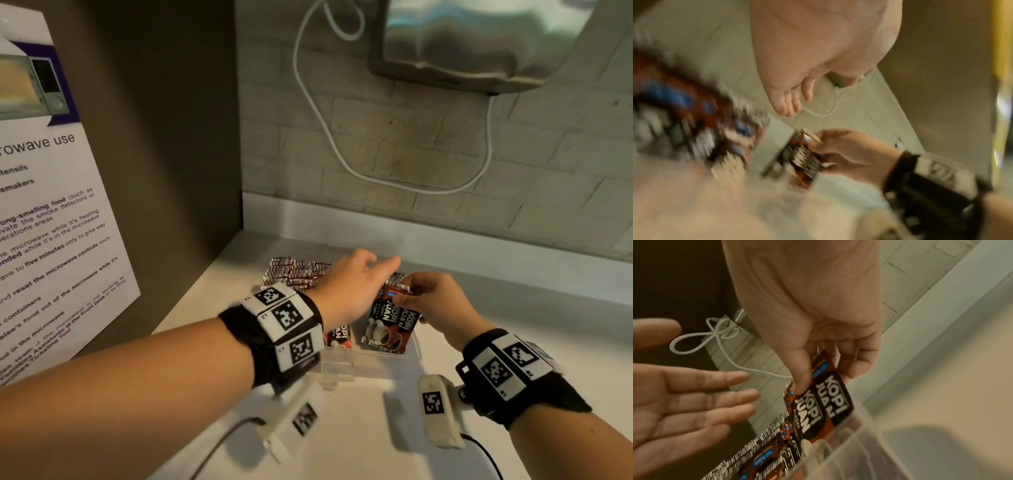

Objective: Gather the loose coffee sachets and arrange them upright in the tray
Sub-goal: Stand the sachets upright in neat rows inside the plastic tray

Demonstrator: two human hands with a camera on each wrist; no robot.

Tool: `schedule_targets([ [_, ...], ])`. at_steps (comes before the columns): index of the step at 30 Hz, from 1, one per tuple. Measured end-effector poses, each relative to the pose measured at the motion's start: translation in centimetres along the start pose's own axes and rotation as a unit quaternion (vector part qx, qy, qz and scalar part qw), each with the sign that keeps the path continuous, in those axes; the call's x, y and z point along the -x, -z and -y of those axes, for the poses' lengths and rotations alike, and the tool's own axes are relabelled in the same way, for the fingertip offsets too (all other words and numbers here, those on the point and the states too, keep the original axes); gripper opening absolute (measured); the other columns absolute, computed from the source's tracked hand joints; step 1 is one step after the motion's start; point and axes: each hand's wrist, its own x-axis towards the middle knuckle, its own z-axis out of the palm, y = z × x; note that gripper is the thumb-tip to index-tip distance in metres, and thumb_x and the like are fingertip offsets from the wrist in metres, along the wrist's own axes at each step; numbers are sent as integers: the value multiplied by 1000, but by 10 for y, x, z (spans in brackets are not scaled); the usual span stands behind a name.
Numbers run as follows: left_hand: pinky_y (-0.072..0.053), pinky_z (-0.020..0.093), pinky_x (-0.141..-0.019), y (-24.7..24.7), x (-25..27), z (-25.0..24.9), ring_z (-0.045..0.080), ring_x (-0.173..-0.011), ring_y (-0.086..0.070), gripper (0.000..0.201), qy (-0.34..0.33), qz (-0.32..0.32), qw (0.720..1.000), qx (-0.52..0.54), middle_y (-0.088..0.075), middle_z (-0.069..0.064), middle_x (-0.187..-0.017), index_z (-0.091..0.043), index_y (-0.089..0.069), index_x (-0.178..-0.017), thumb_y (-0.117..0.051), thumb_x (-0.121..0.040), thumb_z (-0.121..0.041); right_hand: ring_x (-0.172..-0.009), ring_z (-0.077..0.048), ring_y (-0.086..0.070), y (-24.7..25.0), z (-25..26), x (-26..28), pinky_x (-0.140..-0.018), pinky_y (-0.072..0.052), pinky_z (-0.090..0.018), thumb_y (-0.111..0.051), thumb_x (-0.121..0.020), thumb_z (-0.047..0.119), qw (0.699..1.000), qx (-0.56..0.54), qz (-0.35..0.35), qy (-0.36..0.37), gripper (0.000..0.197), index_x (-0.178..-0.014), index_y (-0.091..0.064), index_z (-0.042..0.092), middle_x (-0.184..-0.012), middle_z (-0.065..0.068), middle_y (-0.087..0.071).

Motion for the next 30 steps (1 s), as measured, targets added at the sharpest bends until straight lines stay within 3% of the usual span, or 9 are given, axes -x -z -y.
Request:
schedule_targets([
  [4,-17,37,-114,-27,3,-5,19,-145,-21,72,124,50,963,233,-21,1,-160,-23,-22,-153,-26,-95,-65,-56,-8,-54,0,-2,0,-42,-37,-12,-74,-80,4,1000,14,16,-2,9,-82,-67,9,-73,-2,-67],
  [7,-27,38,-109,-40,-5,-1,22,-141,-31,76,182,31,935,303,-26,7,-158,-22,-19,-153,-25,-93,-68,-66,-14,-61,-1,-3,-1,-48,-43,-21,-73,-81,5,999,17,31,-14,8,-87,-68,9,-77,-2,-68],
  [10,-47,33,-87,-51,-15,2,25,-110,-60,76,213,22,904,371,-58,15,-127,-13,-40,-143,-27,-93,-69,-77,-22,-67,0,-2,-1,-55,-52,-27,-70,-81,0,999,-2,38,-25,12,-89,-68,8,-85,-8,-70],
  [15,-50,18,-64,-65,-20,-1,12,-78,-60,61,215,9,900,379,-63,3,-89,-13,-62,-97,-24,-97,-61,-71,-20,-64,-3,-7,-2,-68,-58,-35,-75,-73,-8,999,43,-3,4,31,-93,-63,13,-78,-4,-64],
  [17,-49,22,-80,-68,-23,-1,15,-89,-60,64,221,19,904,366,-65,7,-105,-12,-63,-108,-24,-97,-62,-72,-16,-62,-4,-8,1,-63,-53,-30,-79,-69,-2,996,75,-35,17,41,-99,-57,16,-81,-2,-62],
  [20,-39,34,-102,-72,-29,4,21,-117,-53,78,236,17,905,353,-54,9,-135,-14,-47,-138,-24,-91,-72,-89,-23,-60,-6,-14,5,-76,-53,-37,-86,-64,7,993,89,-75,2,61,-112,-49,16,-99,-5,-61],
  [23,-36,45,-110,-82,-41,14,27,-125,-50,94,256,-1,900,353,-52,9,-139,-20,-42,-143,-28,-77,-85,-98,-26,-58,-9,-18,11,-79,-53,-38,-86,-65,12,991,95,-35,-83,81,-132,-41,7,-113,-10,-56],
  [26,-38,44,-108,-82,-42,12,28,-121,-54,88,269,15,890,367,-58,10,-132,-18,-52,-136,-29,-81,-82,-88,-25,-66,-13,-17,18,-71,-58,-42,-79,-71,3,984,83,69,-141,59,-123,-52,4,-103,-10,-64],
  [30,-35,46,-110,-81,-41,10,27,-125,-51,94,264,19,886,381,-56,10,-136,-18,-50,-138,-32,-76,-86,-86,-21,-64,-17,-17,18,-69,-60,-41,-77,-70,4,982,133,96,-93,49,-113,-54,15,-94,1,-62],
])
